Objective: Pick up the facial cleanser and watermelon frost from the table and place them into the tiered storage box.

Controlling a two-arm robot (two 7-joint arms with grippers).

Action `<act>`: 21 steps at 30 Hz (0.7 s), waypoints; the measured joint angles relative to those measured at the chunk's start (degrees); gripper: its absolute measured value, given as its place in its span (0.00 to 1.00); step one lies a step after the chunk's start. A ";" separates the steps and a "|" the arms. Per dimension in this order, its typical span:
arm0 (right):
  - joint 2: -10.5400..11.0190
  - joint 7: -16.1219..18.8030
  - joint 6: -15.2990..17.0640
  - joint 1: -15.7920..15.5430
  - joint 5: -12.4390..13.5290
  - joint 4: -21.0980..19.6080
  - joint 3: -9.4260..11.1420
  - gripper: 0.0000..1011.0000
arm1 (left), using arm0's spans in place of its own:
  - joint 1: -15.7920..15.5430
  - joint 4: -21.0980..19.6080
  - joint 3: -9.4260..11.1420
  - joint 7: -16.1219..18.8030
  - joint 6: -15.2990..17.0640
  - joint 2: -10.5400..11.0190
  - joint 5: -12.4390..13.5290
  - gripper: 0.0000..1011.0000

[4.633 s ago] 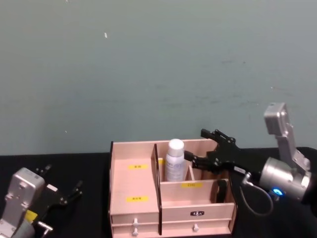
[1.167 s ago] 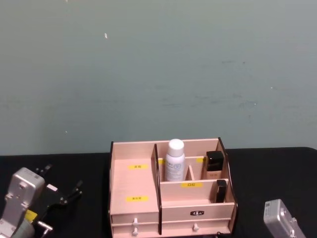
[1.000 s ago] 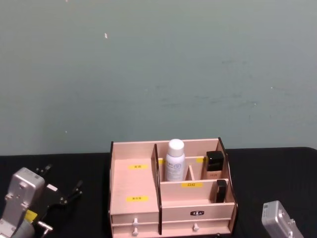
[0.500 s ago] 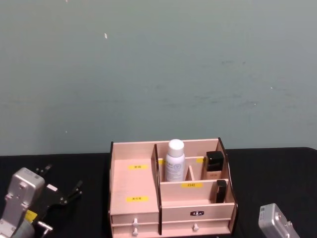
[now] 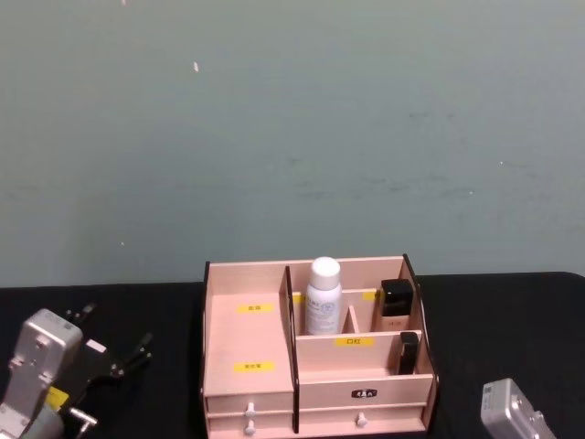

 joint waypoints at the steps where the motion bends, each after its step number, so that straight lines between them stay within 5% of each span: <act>1: 0.06 -0.11 -0.02 -0.25 0.31 -0.07 0.32 0.99 | 0.00 0.00 0.00 0.00 0.00 0.00 0.00 0.99; 21: 1.12 0.30 -1.73 -1.93 3.25 -2.44 2.41 0.99 | 0.00 0.00 0.00 0.00 0.00 0.00 0.00 0.99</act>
